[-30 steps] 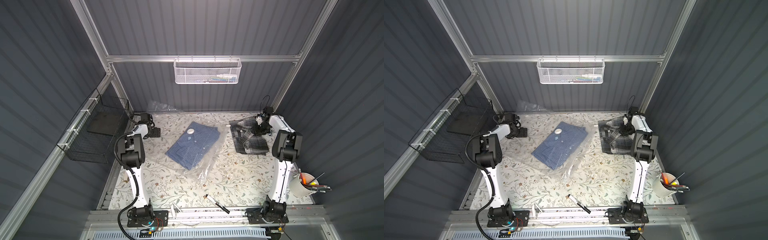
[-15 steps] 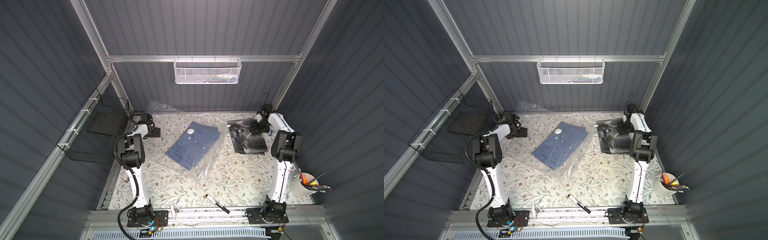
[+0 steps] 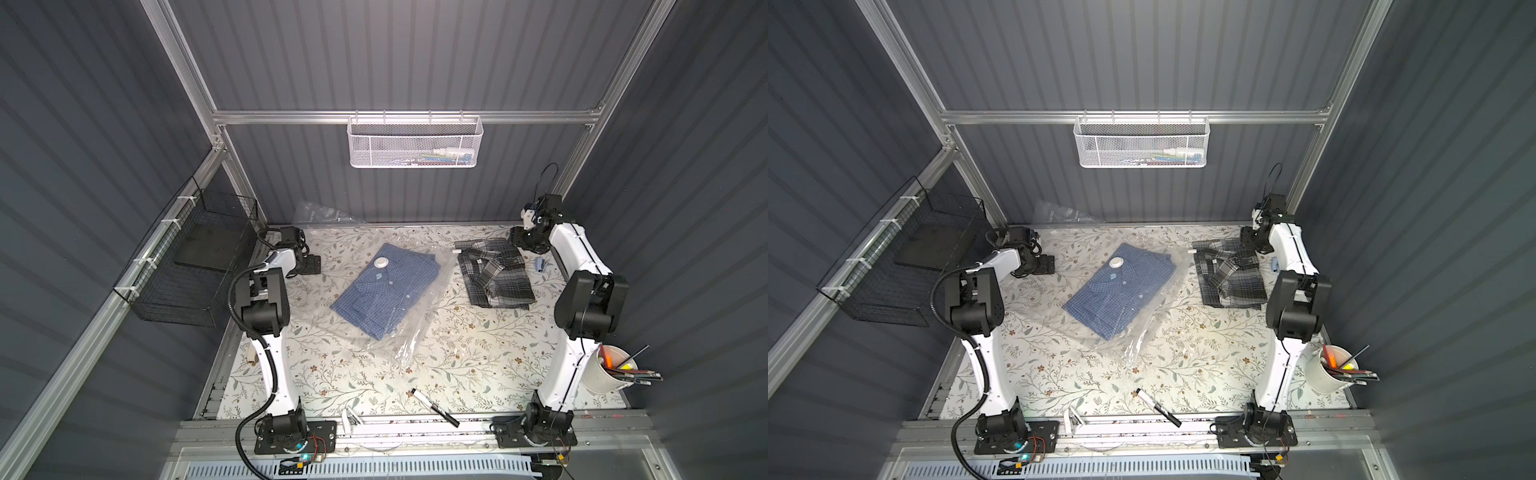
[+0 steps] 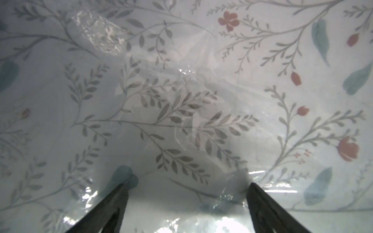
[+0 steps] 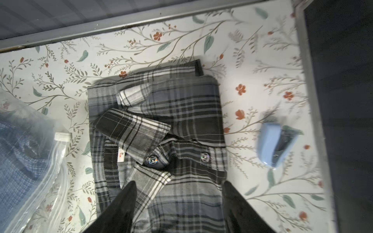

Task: Take the shirt out of the vacuum bag
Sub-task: Place the shirt at the center of the board.

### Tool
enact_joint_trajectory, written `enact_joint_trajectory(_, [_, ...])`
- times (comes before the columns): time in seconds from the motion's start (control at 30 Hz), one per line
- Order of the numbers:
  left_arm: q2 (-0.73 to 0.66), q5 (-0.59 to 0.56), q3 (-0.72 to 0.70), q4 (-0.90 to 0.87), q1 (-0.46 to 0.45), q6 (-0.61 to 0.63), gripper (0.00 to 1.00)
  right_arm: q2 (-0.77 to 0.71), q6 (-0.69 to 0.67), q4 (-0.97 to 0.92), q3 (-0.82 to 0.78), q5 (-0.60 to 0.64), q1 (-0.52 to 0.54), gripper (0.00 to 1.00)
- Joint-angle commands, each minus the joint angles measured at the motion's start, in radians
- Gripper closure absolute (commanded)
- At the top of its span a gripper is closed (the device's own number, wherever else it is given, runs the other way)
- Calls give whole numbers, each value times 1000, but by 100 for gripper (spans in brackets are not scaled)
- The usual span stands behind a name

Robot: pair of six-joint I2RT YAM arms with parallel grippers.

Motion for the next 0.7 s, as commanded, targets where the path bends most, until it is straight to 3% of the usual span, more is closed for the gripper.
enact_joint_trajectory(0.0, [23,-19,-33,-46,9,14,7,84,56,35,9,-106,-12,36])
enact_joint_trajectory(0.4, [-106,3,-22,-80,9,20,5,195,187,123,44,-171,-60,42])
enact_joint_trajectory(0.67, [-300,-9,-27,-116,-59,39,4,92,205,175,-32,-225,-54,41])
